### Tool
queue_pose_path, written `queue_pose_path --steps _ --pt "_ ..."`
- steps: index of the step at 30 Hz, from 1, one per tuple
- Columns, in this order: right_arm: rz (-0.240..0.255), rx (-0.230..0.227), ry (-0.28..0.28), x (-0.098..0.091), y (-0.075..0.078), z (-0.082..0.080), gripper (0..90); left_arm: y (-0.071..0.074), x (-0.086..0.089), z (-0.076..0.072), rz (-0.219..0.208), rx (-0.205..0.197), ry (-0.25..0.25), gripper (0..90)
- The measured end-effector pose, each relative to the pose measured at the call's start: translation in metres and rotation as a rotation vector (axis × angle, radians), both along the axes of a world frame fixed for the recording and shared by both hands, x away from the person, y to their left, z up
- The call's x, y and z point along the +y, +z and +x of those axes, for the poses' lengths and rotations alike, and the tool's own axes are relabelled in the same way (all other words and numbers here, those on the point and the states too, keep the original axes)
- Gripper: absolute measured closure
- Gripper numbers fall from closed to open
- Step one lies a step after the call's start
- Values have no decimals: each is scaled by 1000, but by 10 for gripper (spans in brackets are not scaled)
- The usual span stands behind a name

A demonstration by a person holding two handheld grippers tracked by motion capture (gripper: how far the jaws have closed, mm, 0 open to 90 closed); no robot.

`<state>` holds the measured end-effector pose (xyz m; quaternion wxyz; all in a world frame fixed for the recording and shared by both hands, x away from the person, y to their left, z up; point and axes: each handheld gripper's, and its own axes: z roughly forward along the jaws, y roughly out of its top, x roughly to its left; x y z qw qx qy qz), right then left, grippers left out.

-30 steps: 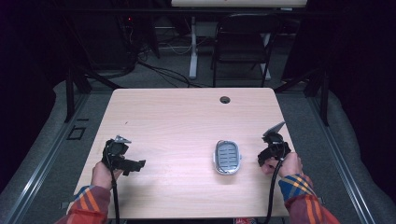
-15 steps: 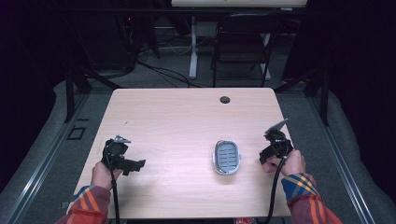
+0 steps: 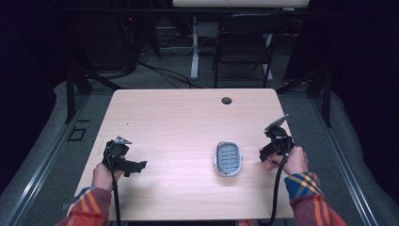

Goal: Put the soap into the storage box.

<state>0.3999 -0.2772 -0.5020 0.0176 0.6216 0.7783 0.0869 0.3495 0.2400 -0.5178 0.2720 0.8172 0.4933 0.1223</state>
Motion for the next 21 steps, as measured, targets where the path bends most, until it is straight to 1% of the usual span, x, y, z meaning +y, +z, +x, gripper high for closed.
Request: queue_pose_path --steps 2,3,4,5,6,8,9,10,11,13,14,15,17,18,19,20,21 --pt "6 -2 8 1 2 0 372 0 0 0 1 0 0 0" --pt "-7 -2 15 2 4 1 373 0 0 0 2 0 -1 0" --pt "-13 5 29 4 7 2 373 0 0 0 2 0 -1 0" --pt "-13 5 29 4 7 2 373 0 0 0 1 0 -1 0" --pt "-14 -5 33 6 7 1 373 0 0 0 1 0 -1 0" --pt "-2 -17 24 9 8 1 373 0 0 0 2 0 -2 0" --pt "-17 8 61 8 11 3 373 0 0 0 2 0 -2 0" --pt "-10 -3 47 10 11 2 373 0 0 0 2 1 -2 0" --pt "-11 0 48 11 12 3 373 0 0 0 3 2 -3 0" --pt "3 -21 36 13 12 3 373 0 0 0 4 2 -3 0" --pt "8 -14 46 13 14 3 373 0 0 0 3 2 -3 0" --pt "1 -17 51 14 14 3 373 0 0 0 3 2 -3 0" --pt "2 -20 50 15 16 3 373 0 0 0 4 2 -4 0" --pt "-4 -2 65 15 18 4 373 0 0 0 3 2 -4 0" --pt "-3 -10 69 15 18 4 373 0 0 0 4 3 -5 0" --pt "3 -17 60 17 19 4 374 0 -1 0 4 2 -4 0" --pt "3 -17 60 17 19 4 374 0 -1 0 4 2 -4 0"
